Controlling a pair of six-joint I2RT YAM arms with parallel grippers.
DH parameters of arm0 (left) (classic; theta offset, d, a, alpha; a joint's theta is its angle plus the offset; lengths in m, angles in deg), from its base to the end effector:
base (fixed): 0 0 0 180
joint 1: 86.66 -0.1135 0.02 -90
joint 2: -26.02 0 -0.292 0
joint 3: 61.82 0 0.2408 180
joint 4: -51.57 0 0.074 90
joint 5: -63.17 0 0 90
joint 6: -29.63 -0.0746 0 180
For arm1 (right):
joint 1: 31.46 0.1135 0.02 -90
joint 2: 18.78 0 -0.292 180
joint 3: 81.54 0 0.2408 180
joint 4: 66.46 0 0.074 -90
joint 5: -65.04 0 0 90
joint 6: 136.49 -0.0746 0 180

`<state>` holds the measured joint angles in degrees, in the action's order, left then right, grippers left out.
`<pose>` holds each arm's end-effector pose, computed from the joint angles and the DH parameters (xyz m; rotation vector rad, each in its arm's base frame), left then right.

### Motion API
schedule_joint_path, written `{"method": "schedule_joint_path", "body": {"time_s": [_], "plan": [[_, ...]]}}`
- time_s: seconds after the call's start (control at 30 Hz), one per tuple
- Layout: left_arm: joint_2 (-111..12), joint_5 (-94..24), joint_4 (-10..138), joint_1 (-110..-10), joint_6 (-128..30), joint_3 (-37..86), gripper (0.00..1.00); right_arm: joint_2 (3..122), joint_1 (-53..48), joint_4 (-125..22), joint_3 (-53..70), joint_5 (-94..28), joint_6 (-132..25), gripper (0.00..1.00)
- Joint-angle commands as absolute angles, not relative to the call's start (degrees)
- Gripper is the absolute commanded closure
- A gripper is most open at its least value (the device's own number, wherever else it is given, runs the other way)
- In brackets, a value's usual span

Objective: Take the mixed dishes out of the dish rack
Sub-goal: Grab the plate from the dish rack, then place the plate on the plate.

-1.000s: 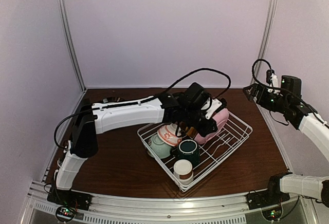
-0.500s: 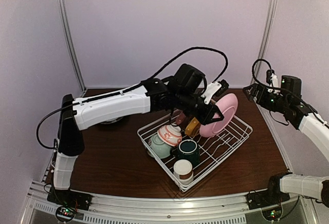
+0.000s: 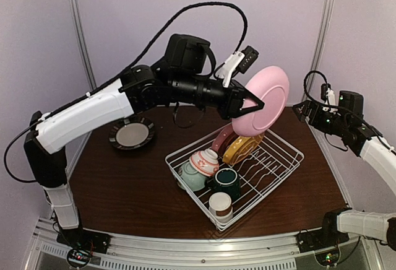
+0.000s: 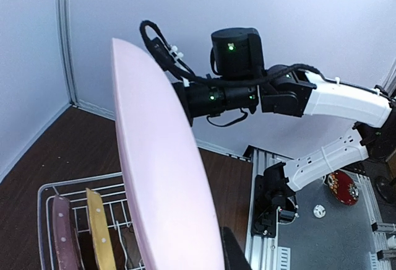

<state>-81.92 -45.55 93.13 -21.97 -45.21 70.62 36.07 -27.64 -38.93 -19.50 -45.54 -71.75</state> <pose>0.1782 -0.4327 0.4487 1.0801 1.7481 -1.2255 0.2234 0.0412 0.3324 0.1205 1.9589 0.6823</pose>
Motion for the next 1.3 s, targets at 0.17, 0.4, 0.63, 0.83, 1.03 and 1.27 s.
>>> {"method": "schedule_joint_path", "body": {"time_s": [0.17,0.4,0.63,0.83,1.03,1.27], "plan": [[-69.84,-30.08,94.73,-31.56,-47.49,59.8,1.0,36.01,-27.94,-39.35,-18.88,-46.34,-70.69,0.0],[-63.03,-19.93,96.69,-41.24,-46.01,49.17,1.0,37.51,-26.79,-39.85,-18.3,-48.23,-70.5,0.0],[-62.58,-11.1,100.07,-47.26,-45.6,43.2,1.0,39.67,-22.79,-37.87,-15.89,-45.51,-68.47,0.0],[-67.51,1.0,102.96,-48.82,-46.96,41.65,1.0,40.28,-21.48,-37.02,-14.41,-44.32,-67.8,0.0],[-75.83,9.98,107.46,-49.19,-47.92,45.67,1.0,39.72,-21.27,-36.49,-14.99,-43.96,-67.71,0.0],[-82.11,13.86,108.23,-50.63,-50.04,46.99,1.0,38.33,-21.25,-35.49,-15.29,-43.36,-66.83,0.0]]}}
